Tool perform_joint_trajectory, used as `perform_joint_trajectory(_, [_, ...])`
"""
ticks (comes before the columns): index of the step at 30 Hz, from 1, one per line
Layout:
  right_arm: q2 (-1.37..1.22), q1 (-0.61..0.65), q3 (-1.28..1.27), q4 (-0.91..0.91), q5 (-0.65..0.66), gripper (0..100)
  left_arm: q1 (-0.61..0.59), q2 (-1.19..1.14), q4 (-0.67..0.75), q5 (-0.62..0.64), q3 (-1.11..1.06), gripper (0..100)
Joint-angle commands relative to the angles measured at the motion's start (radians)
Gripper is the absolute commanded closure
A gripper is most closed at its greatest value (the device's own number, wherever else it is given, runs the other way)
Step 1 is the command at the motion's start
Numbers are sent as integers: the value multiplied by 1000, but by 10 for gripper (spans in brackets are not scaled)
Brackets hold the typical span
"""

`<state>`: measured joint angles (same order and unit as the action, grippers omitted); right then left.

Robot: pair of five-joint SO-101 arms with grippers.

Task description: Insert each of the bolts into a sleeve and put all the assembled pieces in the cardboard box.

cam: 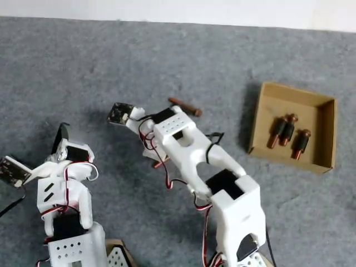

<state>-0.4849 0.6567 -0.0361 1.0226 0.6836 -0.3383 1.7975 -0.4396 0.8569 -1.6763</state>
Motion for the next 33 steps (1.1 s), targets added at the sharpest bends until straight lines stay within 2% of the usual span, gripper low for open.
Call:
perform_joint_trajectory(1, [-4,-58,4,21,0,818,18,10,21,-5,-16,994])
perform_joint_trajectory(33, [-8,-111,-1,28,2,818,18,10,21,-5,-16,994])
